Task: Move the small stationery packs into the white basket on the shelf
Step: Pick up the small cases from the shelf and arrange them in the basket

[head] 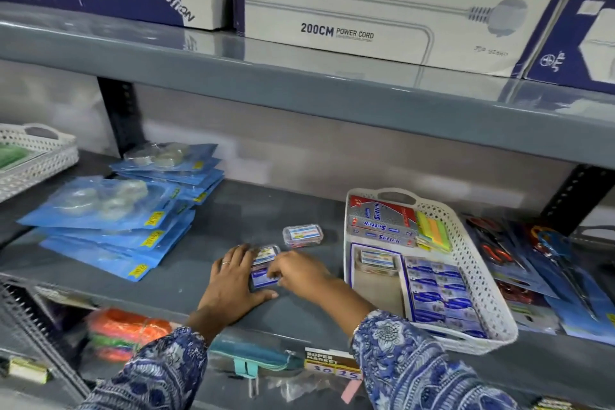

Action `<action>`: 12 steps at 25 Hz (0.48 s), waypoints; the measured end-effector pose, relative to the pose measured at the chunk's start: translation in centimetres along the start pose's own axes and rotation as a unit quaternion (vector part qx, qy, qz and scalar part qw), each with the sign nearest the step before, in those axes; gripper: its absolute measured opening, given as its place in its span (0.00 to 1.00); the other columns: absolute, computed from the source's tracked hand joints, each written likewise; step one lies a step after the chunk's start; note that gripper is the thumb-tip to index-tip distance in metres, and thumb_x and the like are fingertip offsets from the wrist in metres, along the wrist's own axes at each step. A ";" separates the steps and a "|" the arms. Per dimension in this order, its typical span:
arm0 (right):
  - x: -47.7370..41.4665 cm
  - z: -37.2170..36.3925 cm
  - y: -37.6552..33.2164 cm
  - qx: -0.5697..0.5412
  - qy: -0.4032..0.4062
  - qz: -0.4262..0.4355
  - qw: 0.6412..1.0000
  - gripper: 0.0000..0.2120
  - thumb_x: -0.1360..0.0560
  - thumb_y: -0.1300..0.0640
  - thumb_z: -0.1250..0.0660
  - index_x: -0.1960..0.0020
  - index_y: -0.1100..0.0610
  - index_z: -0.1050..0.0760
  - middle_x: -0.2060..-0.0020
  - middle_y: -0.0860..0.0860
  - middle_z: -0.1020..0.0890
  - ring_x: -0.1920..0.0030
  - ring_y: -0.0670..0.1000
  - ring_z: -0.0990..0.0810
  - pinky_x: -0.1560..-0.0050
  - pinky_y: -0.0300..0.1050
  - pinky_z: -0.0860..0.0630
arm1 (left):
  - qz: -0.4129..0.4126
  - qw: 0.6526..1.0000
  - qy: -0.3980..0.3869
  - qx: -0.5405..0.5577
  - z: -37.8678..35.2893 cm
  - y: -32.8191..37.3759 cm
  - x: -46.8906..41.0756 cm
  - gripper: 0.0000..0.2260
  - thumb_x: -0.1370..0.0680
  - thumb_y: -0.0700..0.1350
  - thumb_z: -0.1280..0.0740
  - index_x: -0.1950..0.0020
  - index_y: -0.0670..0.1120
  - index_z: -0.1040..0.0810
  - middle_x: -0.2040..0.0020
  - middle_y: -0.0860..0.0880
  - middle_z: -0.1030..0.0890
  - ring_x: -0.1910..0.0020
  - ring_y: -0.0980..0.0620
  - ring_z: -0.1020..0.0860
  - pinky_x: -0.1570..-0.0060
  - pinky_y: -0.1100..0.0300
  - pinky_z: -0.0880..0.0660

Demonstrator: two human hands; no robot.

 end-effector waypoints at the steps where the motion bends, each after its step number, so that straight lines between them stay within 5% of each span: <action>1: -0.2 -0.4 -0.2 0.026 0.000 0.012 1.000 0.14 0.28 0.66 0.35 0.44 0.60 0.20 0.43 0.60 0.19 0.43 0.60 0.21 0.43 0.49 0.25 | -0.002 1.000 0.005 0.000 0.0 0.0 0.0 0.44 0.40 0.74 0.41 0.36 0.43 0.28 0.37 0.44 0.26 0.36 0.42 0.30 0.40 0.44 0.34; 12: 0.7 0.1 -0.2 0.073 0.052 0.051 0.995 0.09 0.28 0.66 0.35 0.49 0.63 0.22 0.48 0.59 0.19 0.47 0.60 0.21 0.53 0.49 0.25 | -0.007 1.000 -0.003 0.005 -0.5 -0.1 -0.1 0.51 0.39 0.80 0.52 0.34 0.42 0.30 0.34 0.43 0.28 0.33 0.42 0.34 0.38 0.43 0.37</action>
Point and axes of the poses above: each hand's wrist, its own x-axis away from the middle knuckle, its own z-axis out of the back of the hand, y = z × x, the point moved 3 cm from there along -x, towards the middle knuckle
